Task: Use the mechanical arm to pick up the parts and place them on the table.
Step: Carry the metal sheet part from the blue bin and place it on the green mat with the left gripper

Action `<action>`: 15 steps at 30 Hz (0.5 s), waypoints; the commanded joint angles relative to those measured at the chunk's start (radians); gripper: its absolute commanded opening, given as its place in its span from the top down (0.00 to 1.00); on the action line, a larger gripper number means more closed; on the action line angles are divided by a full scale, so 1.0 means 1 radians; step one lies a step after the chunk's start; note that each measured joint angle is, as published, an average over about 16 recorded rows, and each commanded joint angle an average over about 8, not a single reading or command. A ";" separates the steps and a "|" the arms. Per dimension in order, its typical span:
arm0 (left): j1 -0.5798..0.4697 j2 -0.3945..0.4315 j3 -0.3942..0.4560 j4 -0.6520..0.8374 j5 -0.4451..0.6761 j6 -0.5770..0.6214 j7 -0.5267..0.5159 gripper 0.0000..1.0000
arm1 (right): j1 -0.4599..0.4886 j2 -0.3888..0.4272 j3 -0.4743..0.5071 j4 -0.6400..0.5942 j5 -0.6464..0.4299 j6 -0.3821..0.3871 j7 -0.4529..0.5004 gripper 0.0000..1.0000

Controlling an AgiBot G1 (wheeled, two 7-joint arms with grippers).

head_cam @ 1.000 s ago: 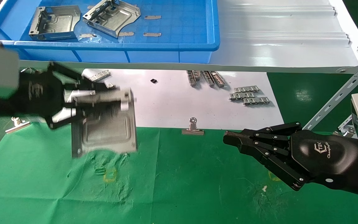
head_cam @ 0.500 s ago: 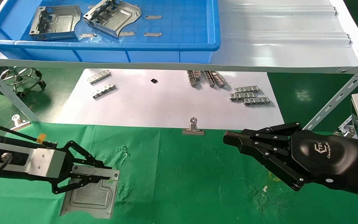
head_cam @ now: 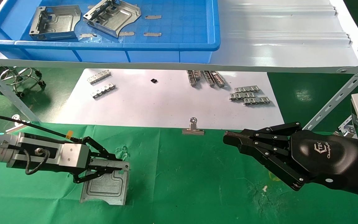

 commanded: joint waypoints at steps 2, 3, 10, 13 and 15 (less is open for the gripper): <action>-0.001 0.021 0.002 0.041 0.004 -0.016 0.030 0.73 | 0.000 0.000 0.000 0.000 0.000 0.000 0.000 1.00; -0.001 0.026 0.002 0.051 0.005 -0.019 0.038 0.60 | 0.000 0.000 0.000 0.000 0.000 0.000 0.000 1.00; -0.006 0.046 0.002 0.102 0.007 -0.017 0.080 0.00 | 0.000 0.000 0.000 0.000 0.000 0.000 0.000 1.00; -0.007 0.052 0.002 0.118 0.007 -0.015 0.093 0.00 | 0.000 0.000 0.000 0.000 0.000 0.000 0.000 1.00; -0.008 0.055 0.001 0.128 0.006 -0.014 0.100 0.00 | 0.000 0.000 0.000 0.000 0.000 0.000 0.000 1.00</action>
